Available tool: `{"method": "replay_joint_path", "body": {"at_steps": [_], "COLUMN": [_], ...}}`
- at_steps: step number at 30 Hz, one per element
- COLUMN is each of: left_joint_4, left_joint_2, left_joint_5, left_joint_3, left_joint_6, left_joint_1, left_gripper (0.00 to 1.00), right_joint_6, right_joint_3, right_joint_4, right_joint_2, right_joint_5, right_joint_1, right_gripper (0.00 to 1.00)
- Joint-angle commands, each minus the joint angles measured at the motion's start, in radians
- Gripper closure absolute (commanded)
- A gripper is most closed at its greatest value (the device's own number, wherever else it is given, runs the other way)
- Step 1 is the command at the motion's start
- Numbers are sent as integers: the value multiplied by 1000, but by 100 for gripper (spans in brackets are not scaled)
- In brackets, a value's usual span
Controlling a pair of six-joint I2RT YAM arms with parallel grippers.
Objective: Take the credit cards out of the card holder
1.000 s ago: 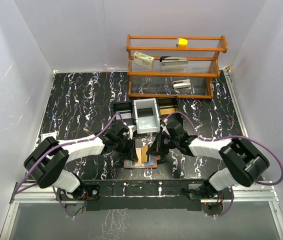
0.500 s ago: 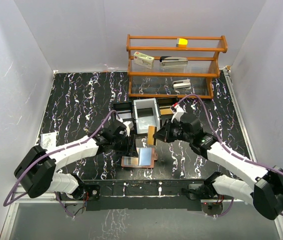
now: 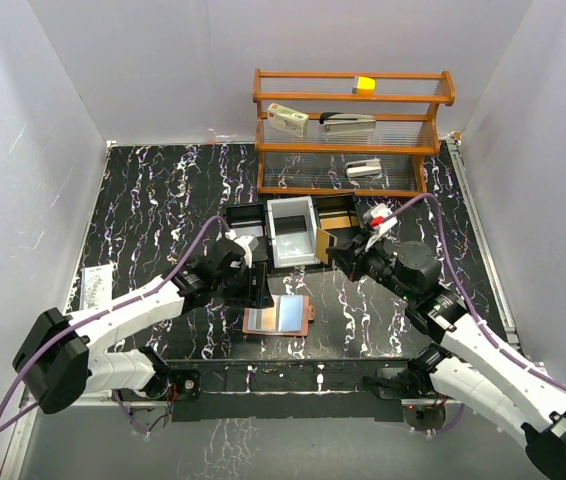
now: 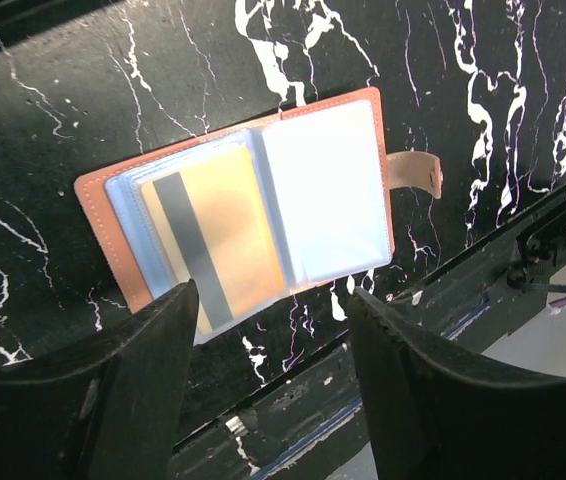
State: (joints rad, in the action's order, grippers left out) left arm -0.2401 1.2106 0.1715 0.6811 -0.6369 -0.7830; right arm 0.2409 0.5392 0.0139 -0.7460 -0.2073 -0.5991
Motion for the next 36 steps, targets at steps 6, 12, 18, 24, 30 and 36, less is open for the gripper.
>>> {"method": "replay_joint_path", "body": {"at_steps": [6,12,18,24,30,36], "left_joint_4": [-67,-130,-204,-303,-246,-257], "left_joint_2": [-99,-160,-227,-204,-241,-266], "left_joint_5": [-129,-215,-336,-383,-308,-270], "left_joint_3": [4,6,18,69,19,27], "left_joint_6": [-27,-35,-43,-20,-74,-89], "left_joint_1": [-2,-1,1,22,82,99], "left_gripper": [31,23,8,1,1,1], "right_joint_6": [-535,-689,-760,-796,-767,-847], "right_joint_3": [93,229,282,349,390,403], "right_joint_4": [19,-70,-31,-33,94,183], "right_joint_2": [-93,-310,-428,-553,-674,-759], "right_joint_5": [261,263,253,200,206,170], "right_joint_1": [5,41,75,135,177,184], "right_gripper": [100,100,100,100,100,100]}}
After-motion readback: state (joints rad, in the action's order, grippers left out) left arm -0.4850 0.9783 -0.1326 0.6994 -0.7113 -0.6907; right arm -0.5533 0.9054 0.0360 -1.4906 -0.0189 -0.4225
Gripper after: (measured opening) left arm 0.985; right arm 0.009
